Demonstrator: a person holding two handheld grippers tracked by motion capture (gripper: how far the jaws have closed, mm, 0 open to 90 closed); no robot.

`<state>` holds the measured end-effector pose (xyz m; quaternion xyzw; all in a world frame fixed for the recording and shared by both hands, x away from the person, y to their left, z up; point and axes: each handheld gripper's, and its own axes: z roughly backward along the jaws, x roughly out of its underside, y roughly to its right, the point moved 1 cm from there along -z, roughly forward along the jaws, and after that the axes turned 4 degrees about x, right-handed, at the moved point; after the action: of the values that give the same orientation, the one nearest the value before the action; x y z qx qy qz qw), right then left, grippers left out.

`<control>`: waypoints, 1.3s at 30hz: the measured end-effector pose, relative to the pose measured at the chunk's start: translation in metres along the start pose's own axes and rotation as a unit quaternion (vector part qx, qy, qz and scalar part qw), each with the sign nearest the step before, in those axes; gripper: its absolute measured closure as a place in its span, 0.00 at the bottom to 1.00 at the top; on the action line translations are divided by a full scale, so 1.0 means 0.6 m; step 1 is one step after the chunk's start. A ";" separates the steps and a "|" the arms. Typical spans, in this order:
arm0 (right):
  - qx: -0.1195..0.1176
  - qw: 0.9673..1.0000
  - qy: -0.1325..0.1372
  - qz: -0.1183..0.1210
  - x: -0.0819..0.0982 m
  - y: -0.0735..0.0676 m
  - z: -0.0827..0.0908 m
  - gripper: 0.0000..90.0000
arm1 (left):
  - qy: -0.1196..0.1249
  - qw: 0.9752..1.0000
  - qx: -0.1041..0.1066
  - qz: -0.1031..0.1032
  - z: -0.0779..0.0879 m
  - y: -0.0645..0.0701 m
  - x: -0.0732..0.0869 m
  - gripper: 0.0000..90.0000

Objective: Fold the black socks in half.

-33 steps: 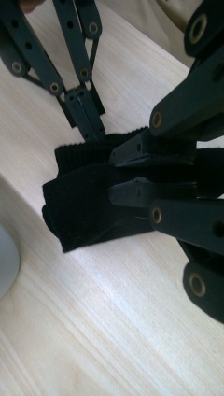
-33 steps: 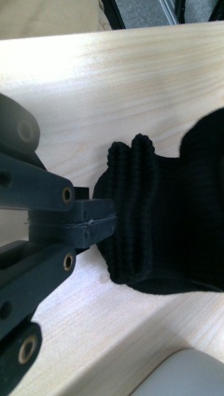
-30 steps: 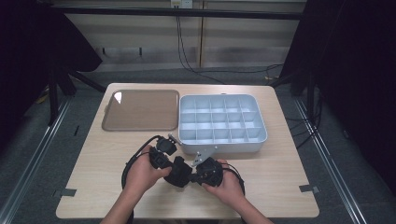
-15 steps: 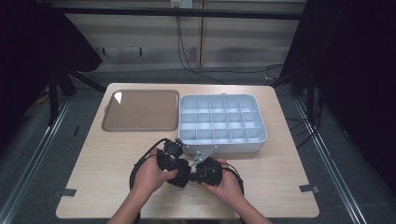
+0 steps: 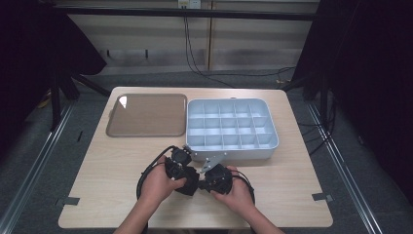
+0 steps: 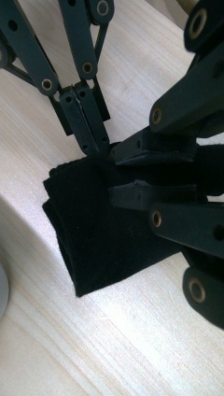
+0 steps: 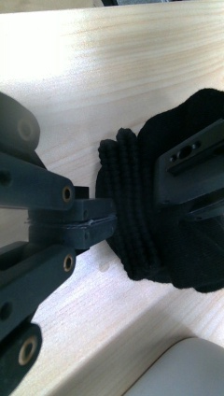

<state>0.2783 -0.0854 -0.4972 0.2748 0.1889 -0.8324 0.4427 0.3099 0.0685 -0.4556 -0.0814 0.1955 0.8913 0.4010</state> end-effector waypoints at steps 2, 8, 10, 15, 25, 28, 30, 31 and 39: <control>0.003 1.000 0.002 0.001 0.000 -0.001 -0.002 1.00 | -0.001 1.000 0.000 0.001 -0.001 0.000 0.000 0.87; 0.003 1.000 0.002 0.002 0.001 -0.001 -0.002 0.99 | 0.004 1.000 0.004 0.004 -0.001 0.001 0.001 0.82; 0.003 1.000 0.002 0.003 0.000 0.000 -0.001 0.99 | 0.004 1.000 0.010 0.005 0.002 0.000 0.002 0.80; 0.005 1.000 0.001 0.004 0.001 0.000 -0.001 0.99 | 0.007 1.000 0.018 0.014 0.008 -0.002 0.003 0.74; 0.004 1.000 -0.007 0.001 0.003 -0.001 -0.001 0.98 | 0.014 0.999 0.021 0.026 0.021 -0.005 0.004 0.71; 0.004 1.000 -0.001 -0.001 0.004 0.000 -0.003 0.98 | 0.014 0.999 0.022 0.026 0.024 -0.005 0.004 0.71; 0.001 1.000 -0.002 -0.002 0.004 0.001 -0.002 0.98 | 0.020 0.999 0.023 0.027 0.027 -0.006 0.003 0.70; 0.002 1.000 -0.003 -0.003 0.005 0.002 -0.002 0.98 | 0.020 0.999 0.023 0.029 0.029 -0.007 0.002 0.70; 0.002 1.000 0.001 -0.003 0.004 0.002 -0.004 0.98 | 0.023 0.999 0.018 0.030 0.041 -0.008 -0.001 0.69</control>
<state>0.2787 -0.0861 -0.5003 0.2756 0.1882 -0.8340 0.4394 0.3142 0.0813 -0.4347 -0.0884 0.2229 0.8973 0.3706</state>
